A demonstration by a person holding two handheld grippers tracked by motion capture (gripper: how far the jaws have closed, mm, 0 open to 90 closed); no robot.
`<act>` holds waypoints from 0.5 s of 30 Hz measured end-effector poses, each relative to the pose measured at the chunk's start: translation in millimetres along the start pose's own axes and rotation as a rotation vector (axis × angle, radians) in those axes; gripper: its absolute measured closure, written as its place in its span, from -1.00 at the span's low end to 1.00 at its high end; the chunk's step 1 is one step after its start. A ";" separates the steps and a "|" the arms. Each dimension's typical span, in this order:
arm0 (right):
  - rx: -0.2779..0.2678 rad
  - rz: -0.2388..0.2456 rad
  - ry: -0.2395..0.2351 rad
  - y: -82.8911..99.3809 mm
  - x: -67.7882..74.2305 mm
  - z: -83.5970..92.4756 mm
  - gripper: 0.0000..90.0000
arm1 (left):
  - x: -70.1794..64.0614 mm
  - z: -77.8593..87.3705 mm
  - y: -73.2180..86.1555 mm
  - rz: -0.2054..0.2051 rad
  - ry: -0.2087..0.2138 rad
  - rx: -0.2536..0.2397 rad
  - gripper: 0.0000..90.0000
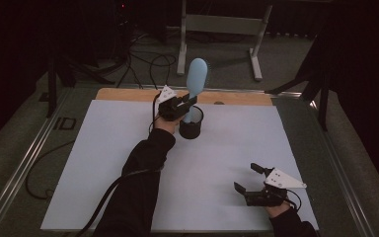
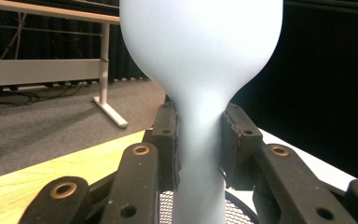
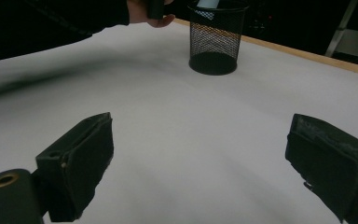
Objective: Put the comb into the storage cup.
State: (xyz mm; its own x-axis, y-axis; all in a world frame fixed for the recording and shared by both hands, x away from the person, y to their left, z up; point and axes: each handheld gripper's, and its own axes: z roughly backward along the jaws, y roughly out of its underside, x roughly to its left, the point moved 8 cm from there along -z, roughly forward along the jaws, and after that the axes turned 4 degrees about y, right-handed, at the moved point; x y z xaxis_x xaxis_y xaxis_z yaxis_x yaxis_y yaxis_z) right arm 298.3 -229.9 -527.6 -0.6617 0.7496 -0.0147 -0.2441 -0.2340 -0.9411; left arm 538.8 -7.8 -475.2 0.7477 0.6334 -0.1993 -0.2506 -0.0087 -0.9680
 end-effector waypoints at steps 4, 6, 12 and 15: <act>0.000 -0.001 0.001 0.2 -0.2 -0.2 -0.83 | 2.8 -1.7 5.7 0.003 -0.021 0.033 0.56; -0.001 -0.003 -0.002 0.3 -0.3 -0.3 -0.83 | 4.0 -2.2 7.6 0.012 -0.032 0.034 0.55; -0.002 -0.003 -0.002 0.1 -0.2 -0.1 -0.83 | 3.6 -4.7 12.3 -0.003 -0.050 0.060 0.55; -0.003 -0.002 -0.002 -0.2 -0.1 0.0 -0.83 | 2.6 -6.2 14.0 -0.017 -0.060 0.070 0.55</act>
State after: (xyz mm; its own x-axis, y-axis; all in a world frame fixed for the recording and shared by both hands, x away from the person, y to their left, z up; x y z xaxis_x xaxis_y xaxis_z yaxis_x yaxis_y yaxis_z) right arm 298.4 -229.9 -527.4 -0.6629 0.7487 -0.0119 -0.2436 -0.2306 -0.9421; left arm 541.1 -11.1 -490.2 0.7144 0.6784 -0.1714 -0.2819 0.0548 -0.9579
